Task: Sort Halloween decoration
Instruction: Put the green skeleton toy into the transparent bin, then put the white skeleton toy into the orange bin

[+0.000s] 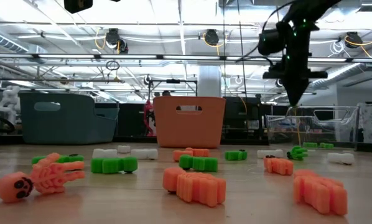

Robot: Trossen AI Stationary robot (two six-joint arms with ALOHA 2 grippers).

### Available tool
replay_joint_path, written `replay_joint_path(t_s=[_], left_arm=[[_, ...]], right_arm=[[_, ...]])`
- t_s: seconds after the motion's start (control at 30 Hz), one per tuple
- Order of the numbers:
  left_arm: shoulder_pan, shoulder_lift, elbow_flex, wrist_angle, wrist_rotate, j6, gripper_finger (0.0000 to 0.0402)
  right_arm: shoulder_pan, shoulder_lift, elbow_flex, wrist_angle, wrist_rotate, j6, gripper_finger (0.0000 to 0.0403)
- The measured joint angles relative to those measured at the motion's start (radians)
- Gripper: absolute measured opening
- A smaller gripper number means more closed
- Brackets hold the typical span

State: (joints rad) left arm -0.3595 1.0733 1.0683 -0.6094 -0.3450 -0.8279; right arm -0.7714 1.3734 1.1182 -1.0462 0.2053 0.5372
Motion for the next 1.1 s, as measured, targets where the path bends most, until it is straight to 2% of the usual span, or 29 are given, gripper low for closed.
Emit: replay_joint_path(t_s=[0.2, 0.37, 0.63, 0.77, 0.87, 0.93, 1.0, 1.1], left_arm=[[0.0, 0.0, 0.0, -0.001, 0.0, 0.035, 0.0169], [0.0, 0.0, 0.0, 0.0, 0.011, 0.049, 0.0169], [0.0, 0.0, 0.0, 0.0, 0.024, 0.048, 0.0169], [0.0, 0.0, 0.0, -0.003, 0.051, 0.034, 0.0169], [0.0, 0.0, 0.0, -0.009, 0.055, 0.023, 0.0169], [0.0, 0.0, 0.0, -0.012, 0.055, 0.023, 0.0169], [0.0, 0.0, 0.0, -0.026, 0.055, 0.023, 0.0169], [0.0, 0.0, 0.0, -0.049, 0.054, 0.023, 0.0169]], right_arm=[[-0.029, 0.0, -0.113, 0.048, -0.001, 0.057, 0.0], [-0.048, 0.0, -0.138, 0.041, 0.0, 0.079, 0.001], [-0.047, -0.023, -0.123, 0.041, -0.018, 0.079, 0.0088], [-0.038, -0.075, -0.092, 0.04, -0.105, 0.061, 0.0127], [0.01, -0.146, -0.063, 0.057, -0.224, 0.097, 0.0147], [0.077, -0.207, -0.047, 0.098, -0.245, 0.138, 0.0155], [0.158, -0.267, -0.043, 0.163, -0.221, 0.187, 0.016], [0.305, -0.335, -0.043, 0.244, -0.131, 0.242, 0.0161]])
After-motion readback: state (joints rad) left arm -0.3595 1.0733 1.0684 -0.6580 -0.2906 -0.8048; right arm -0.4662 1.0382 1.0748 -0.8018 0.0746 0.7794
